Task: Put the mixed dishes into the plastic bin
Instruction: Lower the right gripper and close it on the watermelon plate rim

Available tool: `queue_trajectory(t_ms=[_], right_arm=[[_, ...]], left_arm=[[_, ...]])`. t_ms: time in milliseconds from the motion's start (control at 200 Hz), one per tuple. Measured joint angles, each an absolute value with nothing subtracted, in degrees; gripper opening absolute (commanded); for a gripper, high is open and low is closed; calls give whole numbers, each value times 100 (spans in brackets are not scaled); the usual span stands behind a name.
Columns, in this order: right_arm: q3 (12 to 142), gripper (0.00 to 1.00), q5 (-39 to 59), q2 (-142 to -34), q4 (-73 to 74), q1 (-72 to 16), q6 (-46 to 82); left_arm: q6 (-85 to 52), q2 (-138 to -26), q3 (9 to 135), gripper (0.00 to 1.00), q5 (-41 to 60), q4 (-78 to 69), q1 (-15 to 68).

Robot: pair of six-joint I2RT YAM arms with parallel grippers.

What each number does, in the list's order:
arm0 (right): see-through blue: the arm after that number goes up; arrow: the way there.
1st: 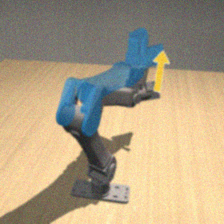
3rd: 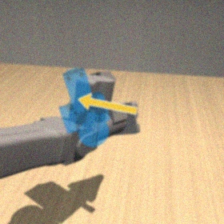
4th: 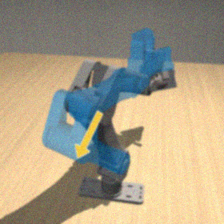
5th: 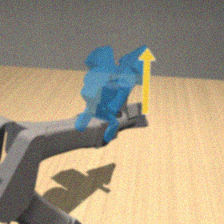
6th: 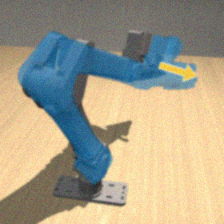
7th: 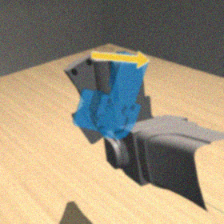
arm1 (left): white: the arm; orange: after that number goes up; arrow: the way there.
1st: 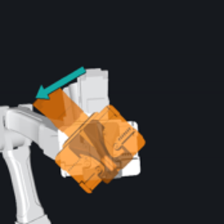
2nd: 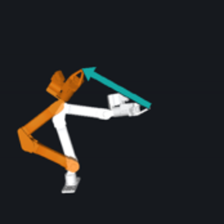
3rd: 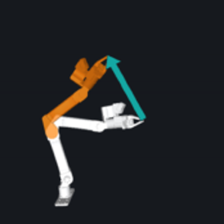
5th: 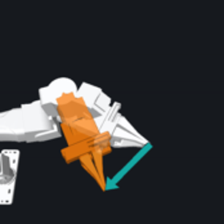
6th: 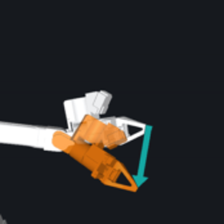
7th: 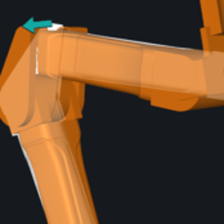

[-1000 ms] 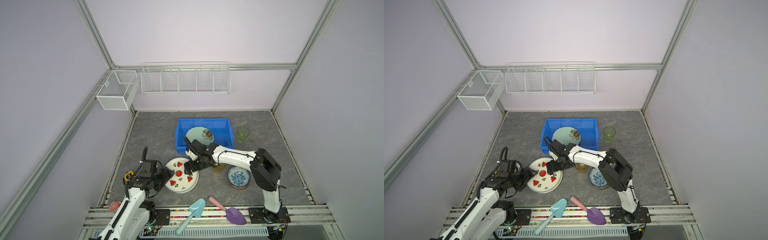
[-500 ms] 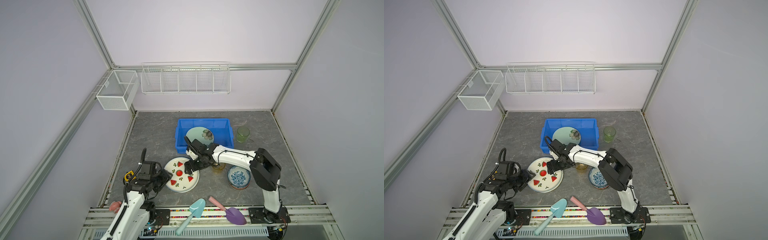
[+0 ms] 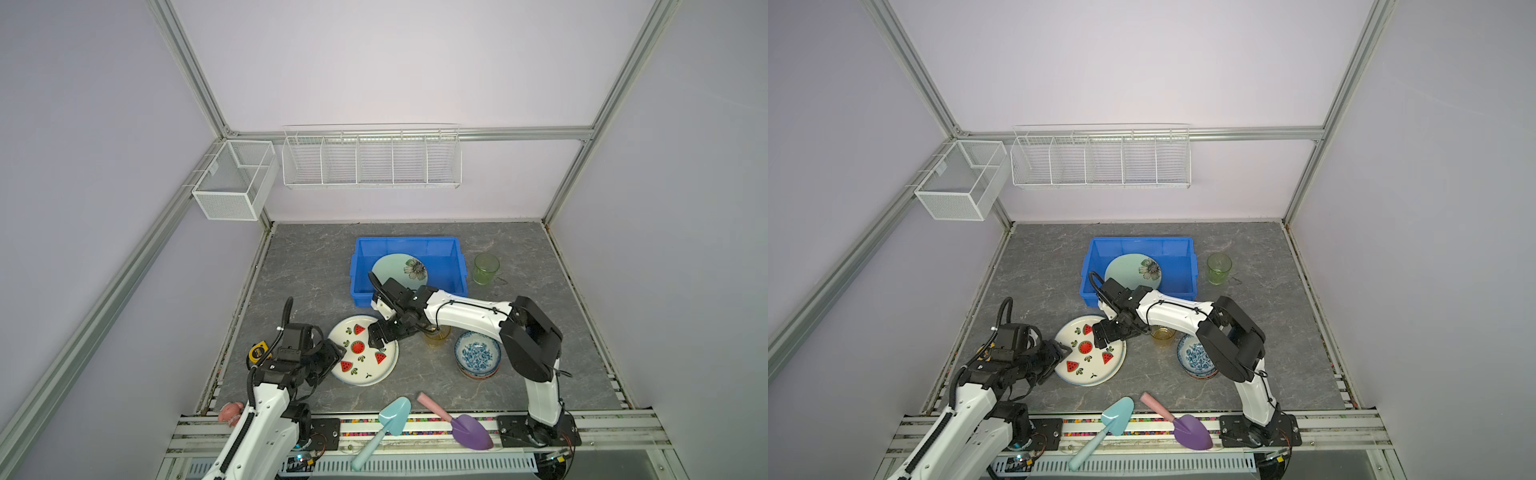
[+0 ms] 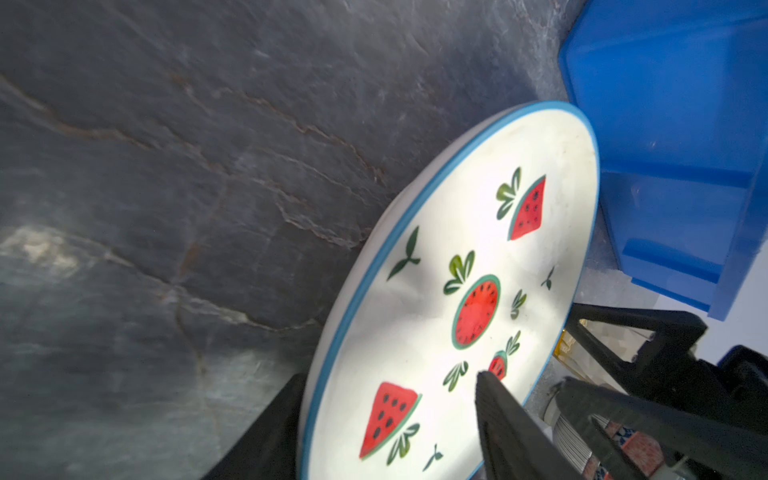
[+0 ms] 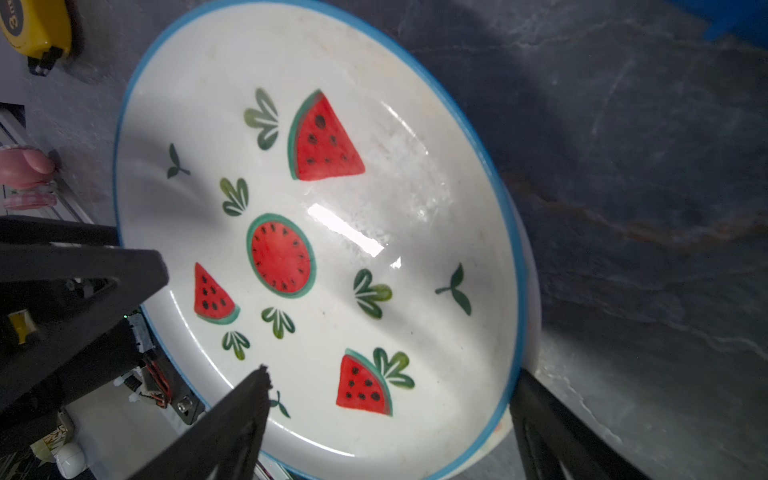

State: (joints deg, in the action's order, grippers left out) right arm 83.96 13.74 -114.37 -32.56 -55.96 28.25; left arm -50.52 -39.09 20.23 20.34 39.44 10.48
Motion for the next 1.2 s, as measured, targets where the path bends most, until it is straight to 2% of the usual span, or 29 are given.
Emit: queue_trajectory(t_ms=[270,1200], right_arm=[[8396,91,1485,-11448,-3251,-5603,2823],[8447,92,1498,-11522,-3269,-5607,2805]], left_arm=[[-5050,-3649,2023,66,1942,4130,1052],[-5245,-3201,2196,34,1964,4357,1052]])
